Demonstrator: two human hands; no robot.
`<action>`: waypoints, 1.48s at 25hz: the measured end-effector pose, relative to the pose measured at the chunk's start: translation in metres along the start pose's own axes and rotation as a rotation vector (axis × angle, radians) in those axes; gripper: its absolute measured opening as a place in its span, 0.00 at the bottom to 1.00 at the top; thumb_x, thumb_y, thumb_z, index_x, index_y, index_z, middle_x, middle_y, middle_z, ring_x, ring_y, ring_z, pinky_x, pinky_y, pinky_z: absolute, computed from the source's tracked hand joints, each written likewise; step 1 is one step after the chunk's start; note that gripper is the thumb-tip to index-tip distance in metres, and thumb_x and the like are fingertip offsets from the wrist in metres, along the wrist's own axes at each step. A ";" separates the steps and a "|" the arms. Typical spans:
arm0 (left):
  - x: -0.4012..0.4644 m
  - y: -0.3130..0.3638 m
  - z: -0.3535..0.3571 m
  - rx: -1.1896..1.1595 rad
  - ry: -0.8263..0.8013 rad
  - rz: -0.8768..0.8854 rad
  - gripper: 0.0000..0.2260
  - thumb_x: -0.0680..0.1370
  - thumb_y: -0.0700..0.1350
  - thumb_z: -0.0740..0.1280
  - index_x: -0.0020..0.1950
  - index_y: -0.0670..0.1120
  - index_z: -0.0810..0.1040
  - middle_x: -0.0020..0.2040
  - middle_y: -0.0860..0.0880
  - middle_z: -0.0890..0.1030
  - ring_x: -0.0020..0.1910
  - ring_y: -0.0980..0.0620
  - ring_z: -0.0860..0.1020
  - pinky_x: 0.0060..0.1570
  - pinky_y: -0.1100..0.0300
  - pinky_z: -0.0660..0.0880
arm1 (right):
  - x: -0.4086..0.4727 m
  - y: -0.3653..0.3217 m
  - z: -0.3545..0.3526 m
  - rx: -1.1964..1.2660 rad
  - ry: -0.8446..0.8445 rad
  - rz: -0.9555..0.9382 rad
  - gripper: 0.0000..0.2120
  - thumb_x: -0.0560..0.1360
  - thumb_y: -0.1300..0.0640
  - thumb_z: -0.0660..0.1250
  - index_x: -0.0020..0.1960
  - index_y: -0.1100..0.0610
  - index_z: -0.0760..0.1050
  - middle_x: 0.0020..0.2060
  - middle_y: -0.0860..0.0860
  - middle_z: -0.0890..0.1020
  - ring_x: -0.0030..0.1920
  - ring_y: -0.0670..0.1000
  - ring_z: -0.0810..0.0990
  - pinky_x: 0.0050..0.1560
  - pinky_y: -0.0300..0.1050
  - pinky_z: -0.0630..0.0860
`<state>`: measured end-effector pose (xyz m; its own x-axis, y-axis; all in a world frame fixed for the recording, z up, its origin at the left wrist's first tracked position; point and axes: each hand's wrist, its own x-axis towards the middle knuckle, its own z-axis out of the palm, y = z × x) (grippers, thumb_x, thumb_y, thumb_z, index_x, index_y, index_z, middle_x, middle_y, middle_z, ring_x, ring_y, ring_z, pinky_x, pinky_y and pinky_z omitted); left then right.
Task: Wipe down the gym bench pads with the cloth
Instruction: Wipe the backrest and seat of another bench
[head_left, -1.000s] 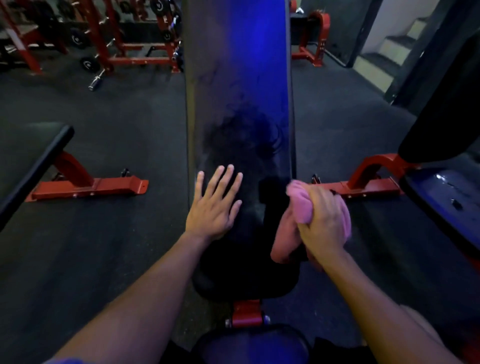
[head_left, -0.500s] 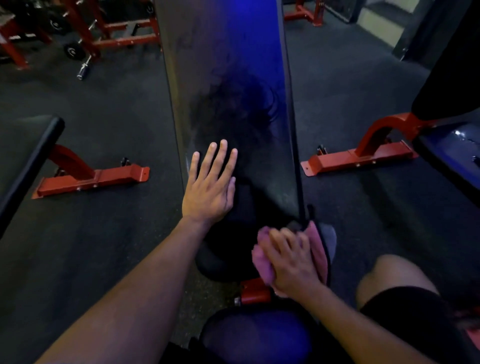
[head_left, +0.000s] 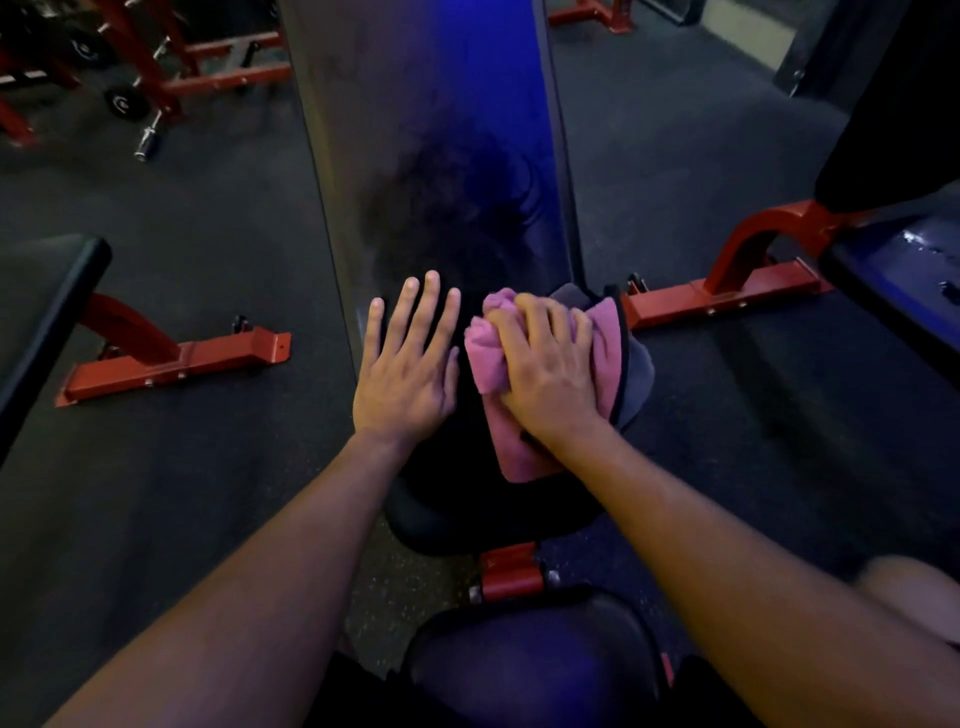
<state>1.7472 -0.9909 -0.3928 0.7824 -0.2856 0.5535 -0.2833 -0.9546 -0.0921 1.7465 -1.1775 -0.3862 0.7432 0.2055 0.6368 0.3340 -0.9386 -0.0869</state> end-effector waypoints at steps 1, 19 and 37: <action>0.000 0.001 0.000 0.005 0.003 -0.003 0.27 0.86 0.52 0.55 0.85 0.47 0.57 0.85 0.45 0.55 0.84 0.45 0.52 0.81 0.40 0.52 | -0.029 0.000 0.006 0.016 -0.006 -0.065 0.23 0.76 0.53 0.71 0.69 0.54 0.71 0.65 0.57 0.73 0.63 0.60 0.73 0.64 0.63 0.66; -0.004 0.007 0.000 0.014 0.030 -0.027 0.27 0.84 0.50 0.56 0.84 0.47 0.59 0.85 0.45 0.57 0.84 0.46 0.55 0.81 0.41 0.54 | -0.090 0.025 0.005 0.105 -0.021 -0.234 0.17 0.80 0.55 0.61 0.68 0.53 0.75 0.66 0.57 0.74 0.66 0.61 0.74 0.68 0.65 0.66; 0.125 0.022 0.014 -0.058 0.106 0.059 0.29 0.83 0.52 0.56 0.84 0.46 0.61 0.84 0.46 0.59 0.83 0.48 0.58 0.80 0.36 0.52 | 0.164 0.077 -0.008 0.765 0.286 0.553 0.13 0.78 0.64 0.64 0.62 0.59 0.74 0.58 0.56 0.76 0.55 0.54 0.78 0.56 0.54 0.74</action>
<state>1.8460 -1.0491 -0.3372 0.7014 -0.3273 0.6332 -0.3610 -0.9291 -0.0804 1.8894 -1.2188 -0.2823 0.7731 -0.3775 0.5098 0.3416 -0.4294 -0.8360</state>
